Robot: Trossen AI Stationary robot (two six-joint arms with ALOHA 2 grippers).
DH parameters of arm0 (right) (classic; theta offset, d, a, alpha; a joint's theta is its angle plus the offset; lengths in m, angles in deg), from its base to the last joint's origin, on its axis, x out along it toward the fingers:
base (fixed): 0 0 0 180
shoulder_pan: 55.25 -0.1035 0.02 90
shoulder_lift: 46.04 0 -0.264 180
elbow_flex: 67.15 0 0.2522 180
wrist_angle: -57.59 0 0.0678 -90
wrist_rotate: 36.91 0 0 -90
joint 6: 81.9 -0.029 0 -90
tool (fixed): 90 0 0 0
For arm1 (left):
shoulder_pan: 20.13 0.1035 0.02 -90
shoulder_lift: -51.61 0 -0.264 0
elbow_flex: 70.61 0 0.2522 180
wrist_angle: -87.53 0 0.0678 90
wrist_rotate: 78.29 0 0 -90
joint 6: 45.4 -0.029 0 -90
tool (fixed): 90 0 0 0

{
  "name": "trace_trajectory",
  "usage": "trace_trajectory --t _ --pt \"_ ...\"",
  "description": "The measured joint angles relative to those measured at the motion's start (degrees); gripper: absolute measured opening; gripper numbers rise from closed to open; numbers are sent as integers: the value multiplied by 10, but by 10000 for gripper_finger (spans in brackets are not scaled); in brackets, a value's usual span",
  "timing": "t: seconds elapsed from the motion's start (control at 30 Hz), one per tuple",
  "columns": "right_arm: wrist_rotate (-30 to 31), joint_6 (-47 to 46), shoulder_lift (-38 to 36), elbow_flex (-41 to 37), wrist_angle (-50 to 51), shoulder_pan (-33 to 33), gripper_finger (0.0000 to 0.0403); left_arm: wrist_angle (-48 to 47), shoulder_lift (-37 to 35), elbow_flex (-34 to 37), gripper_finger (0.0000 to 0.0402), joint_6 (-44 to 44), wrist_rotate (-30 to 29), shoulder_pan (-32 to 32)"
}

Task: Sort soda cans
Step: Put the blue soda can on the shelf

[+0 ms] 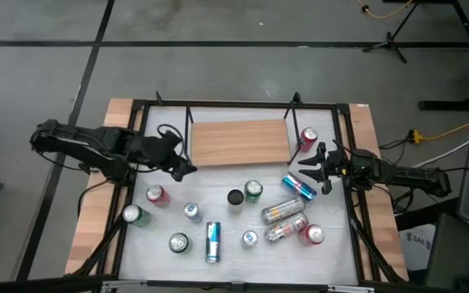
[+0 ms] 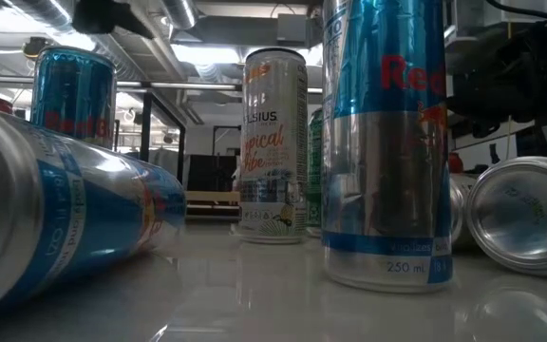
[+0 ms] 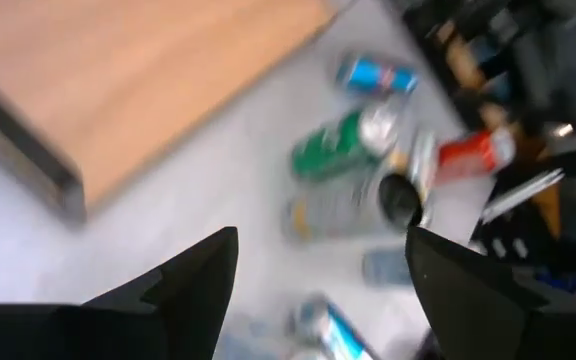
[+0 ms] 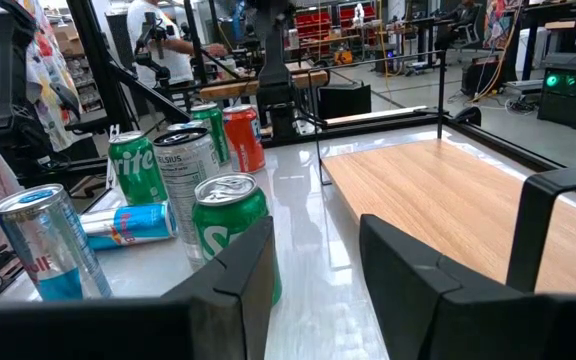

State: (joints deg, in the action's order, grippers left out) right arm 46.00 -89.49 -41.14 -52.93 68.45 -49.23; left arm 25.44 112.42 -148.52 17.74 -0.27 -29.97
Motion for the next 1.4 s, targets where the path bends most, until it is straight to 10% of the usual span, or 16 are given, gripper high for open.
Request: trace_trajectory --t 0.43,1.4 --pt "0 0 0 0 0 0 138 -137 125 -74 284 165 131 -47" --pt "0 0 0 0 0 0 138 -99 233 -75 284 175 80 -136"
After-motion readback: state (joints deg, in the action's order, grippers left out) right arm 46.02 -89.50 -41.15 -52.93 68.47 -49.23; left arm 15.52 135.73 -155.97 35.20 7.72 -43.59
